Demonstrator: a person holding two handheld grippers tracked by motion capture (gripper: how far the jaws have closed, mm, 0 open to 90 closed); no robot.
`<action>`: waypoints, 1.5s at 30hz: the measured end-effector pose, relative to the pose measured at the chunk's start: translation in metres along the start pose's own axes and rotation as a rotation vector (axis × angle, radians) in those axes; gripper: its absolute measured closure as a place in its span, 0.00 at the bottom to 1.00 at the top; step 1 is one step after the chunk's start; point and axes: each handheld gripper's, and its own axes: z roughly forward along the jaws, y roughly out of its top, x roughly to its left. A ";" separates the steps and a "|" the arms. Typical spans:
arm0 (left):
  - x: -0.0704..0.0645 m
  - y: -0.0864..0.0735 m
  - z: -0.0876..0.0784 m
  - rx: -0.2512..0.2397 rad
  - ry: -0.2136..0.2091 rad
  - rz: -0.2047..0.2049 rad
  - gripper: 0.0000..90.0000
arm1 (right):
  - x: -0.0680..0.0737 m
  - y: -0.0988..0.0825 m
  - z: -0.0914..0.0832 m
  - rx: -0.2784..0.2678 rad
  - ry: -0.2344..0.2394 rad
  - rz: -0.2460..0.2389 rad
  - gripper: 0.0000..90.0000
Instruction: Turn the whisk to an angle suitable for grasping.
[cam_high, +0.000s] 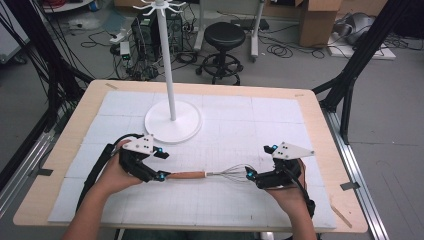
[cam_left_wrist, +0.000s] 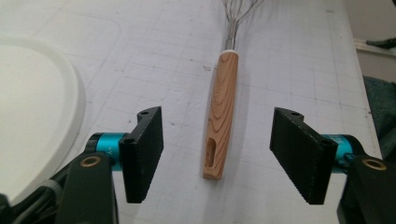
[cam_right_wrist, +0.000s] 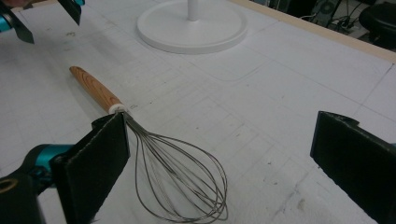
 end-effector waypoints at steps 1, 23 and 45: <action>0.000 -0.001 -0.003 -0.008 0.001 -0.001 0.39 | 0.000 0.000 0.000 -0.004 0.000 -0.007 0.04; 0.008 -0.027 -0.045 -0.167 0.058 -0.083 0.24 | -0.003 0.000 0.000 -0.007 0.003 0.002 0.04; 0.012 -0.045 -0.068 -0.285 0.142 -0.137 0.02 | -0.003 0.006 0.005 -0.009 0.009 0.012 0.04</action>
